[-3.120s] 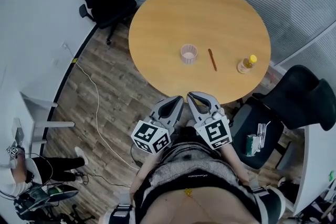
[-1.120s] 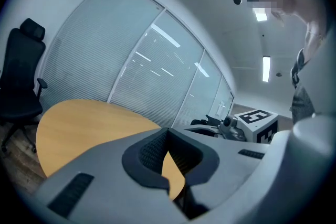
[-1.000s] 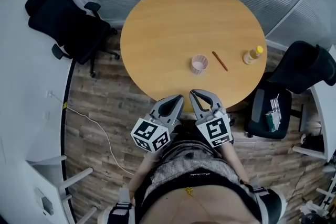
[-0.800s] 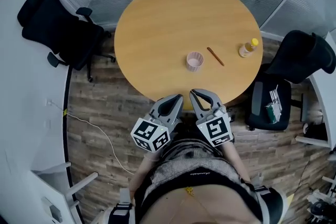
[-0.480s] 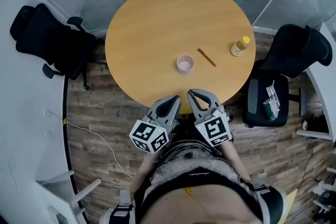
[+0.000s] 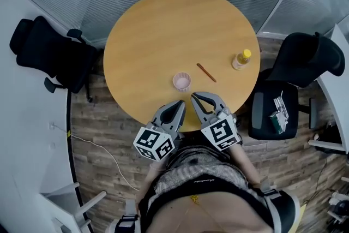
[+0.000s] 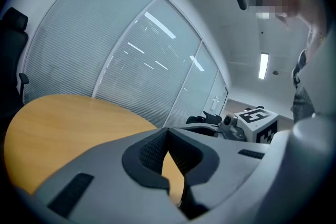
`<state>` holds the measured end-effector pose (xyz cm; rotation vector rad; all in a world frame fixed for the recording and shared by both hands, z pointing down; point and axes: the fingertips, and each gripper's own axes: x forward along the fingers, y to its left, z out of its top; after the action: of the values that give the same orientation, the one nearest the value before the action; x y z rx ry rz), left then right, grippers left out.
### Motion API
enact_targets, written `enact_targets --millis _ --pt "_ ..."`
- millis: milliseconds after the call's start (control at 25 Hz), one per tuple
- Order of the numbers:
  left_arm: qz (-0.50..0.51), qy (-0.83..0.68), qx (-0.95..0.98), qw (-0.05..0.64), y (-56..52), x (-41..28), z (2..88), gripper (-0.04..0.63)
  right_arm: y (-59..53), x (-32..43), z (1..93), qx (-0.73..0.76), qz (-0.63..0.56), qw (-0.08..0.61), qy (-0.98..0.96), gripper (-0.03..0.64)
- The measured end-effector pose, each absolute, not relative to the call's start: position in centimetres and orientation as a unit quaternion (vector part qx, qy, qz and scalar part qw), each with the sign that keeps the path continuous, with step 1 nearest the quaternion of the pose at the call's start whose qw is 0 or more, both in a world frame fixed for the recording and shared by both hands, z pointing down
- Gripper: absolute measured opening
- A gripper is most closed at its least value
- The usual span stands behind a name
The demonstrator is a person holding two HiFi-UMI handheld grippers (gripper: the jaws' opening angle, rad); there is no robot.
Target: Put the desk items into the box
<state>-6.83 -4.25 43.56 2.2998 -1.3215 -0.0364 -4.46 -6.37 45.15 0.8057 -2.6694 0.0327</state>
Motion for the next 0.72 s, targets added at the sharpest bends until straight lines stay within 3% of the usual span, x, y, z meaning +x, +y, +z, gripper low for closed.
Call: enact_targets --millis 720 --pt "0.020 -0.532 0.813 0.235 -10.3 -4.4 44.7 0.018 -12.5 -2.2 45.7 0.231 0.011 0.178 -0.957 0.023"
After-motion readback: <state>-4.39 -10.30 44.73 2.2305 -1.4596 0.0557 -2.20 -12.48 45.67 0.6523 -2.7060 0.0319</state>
